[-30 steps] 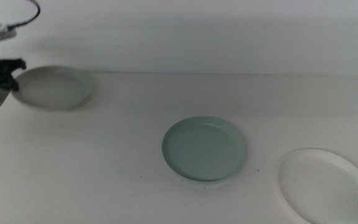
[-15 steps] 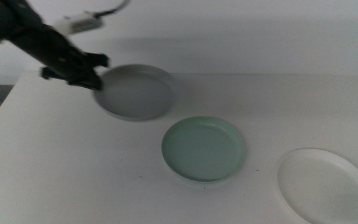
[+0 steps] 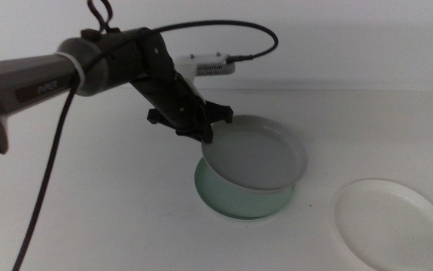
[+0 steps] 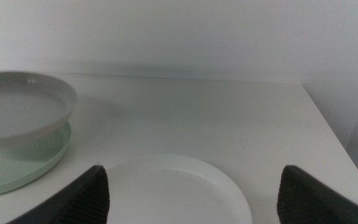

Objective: Stack the three bowls on top of each other.

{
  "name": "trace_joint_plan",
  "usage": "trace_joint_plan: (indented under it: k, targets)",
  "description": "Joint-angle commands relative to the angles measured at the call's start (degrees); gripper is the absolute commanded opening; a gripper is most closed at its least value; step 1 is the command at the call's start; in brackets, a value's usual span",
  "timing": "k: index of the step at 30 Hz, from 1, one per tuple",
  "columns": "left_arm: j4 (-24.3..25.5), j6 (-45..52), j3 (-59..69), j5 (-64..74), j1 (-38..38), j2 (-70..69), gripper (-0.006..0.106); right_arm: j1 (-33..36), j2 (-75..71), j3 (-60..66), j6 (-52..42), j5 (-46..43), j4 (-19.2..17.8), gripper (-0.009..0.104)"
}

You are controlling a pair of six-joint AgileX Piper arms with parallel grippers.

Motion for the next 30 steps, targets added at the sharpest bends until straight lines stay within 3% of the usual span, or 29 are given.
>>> trace_joint_plan:
  k: [1, 14, 18, 22, 25, 28, 29, 30]
  targets:
    - [0.5, -1.5, 0.0, -0.1, -0.9, 0.4, -0.002, -0.1, -0.2, 0.2, -0.3, -0.6, -0.4, 0.092]
    - [3.3, -3.4, 0.0, 3.9, -1.0, 2.1, -0.002, -0.1, -0.2, 0.2, -0.3, -0.6, -0.4, 0.092]
    - [3.9, -3.0, 0.0, 4.4, -1.0, 2.1, 0.005, -0.1, -0.2, 0.2, -0.3, -0.6, -0.4, 0.092]
    - [3.0, 0.6, 0.0, 5.4, -0.9, 2.0, 0.025, -0.1, -0.2, 0.2, -0.3, -0.6, -0.4, 0.092]
    - [2.0, 2.8, -0.3, 6.4, -0.4, 0.7, 0.052, -0.1, -0.2, 0.2, -0.3, -0.6, -0.4, 0.092]
    - [1.1, 5.6, -0.3, 7.7, 0.5, -3.1, 0.087, -0.1, -0.2, 0.2, -0.3, -0.6, -0.4, 0.092]
    - [1.1, 6.3, -0.3, 8.0, 0.7, -5.1, 0.094, -0.1, -0.2, 0.2, -0.3, -0.6, -0.4, 0.092]
    - [1.0, 7.4, -0.3, 8.5, 0.9, -7.4, 0.094, -0.1, -0.2, 0.2, -0.3, -0.6, -0.4, 0.092]
